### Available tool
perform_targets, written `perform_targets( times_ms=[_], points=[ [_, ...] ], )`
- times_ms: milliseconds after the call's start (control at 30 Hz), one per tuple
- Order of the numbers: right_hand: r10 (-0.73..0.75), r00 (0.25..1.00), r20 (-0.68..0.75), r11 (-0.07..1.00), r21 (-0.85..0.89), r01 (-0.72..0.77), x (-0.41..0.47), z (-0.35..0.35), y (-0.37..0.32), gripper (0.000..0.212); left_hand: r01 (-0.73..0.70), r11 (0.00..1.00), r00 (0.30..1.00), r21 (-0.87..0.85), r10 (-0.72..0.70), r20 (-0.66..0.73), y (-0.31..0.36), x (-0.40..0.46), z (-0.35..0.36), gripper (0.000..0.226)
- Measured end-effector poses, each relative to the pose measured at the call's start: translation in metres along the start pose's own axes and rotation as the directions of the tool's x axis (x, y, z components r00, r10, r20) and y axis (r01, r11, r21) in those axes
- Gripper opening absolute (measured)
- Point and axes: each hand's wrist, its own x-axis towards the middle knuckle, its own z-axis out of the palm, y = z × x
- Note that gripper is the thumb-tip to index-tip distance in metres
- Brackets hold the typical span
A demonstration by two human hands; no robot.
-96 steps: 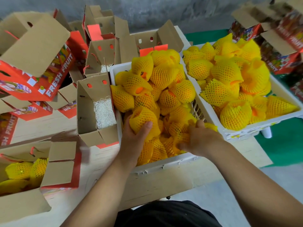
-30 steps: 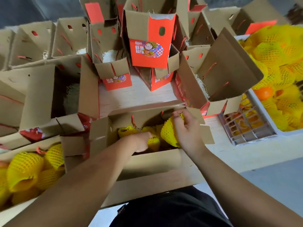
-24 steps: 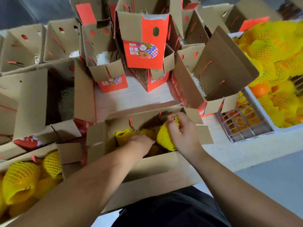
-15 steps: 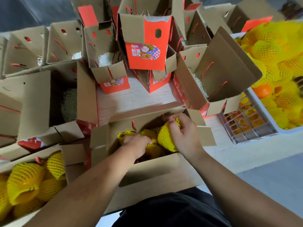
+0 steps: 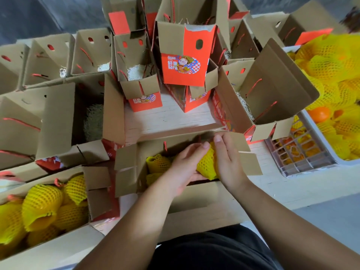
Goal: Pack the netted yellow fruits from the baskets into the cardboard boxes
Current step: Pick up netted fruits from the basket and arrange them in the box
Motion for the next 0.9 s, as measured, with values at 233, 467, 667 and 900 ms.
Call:
perform_targets(
  times_ms=[233,467,667,900],
  points=[
    [0.203,0.926,0.319,0.979,-0.040,-0.200,0.000,0.002,-0.002,0.051,-0.163,0.973,0.929,-0.164,0.095,-0.358,-0.005,-0.004,-0.010,0.030],
    [0.169,0.937,0.305,0.982,0.032,-0.187,-0.001,-0.002,-0.009,0.038,-0.181,0.957,0.964,-0.227,0.127,-0.233,-0.008,-0.008,-0.017,0.057],
    [0.251,0.930,0.267,0.935,0.180,-0.304,-0.002,-0.008,-0.015,0.062,-0.364,0.931,0.907,0.013,0.358,-0.221,-0.018,-0.008,-0.015,0.023],
    [0.242,0.854,0.461,0.930,0.140,-0.339,-0.010,-0.009,-0.014,0.067,-0.347,0.938,0.895,-0.012,0.327,-0.302,-0.021,-0.006,-0.010,0.021]
  ],
)
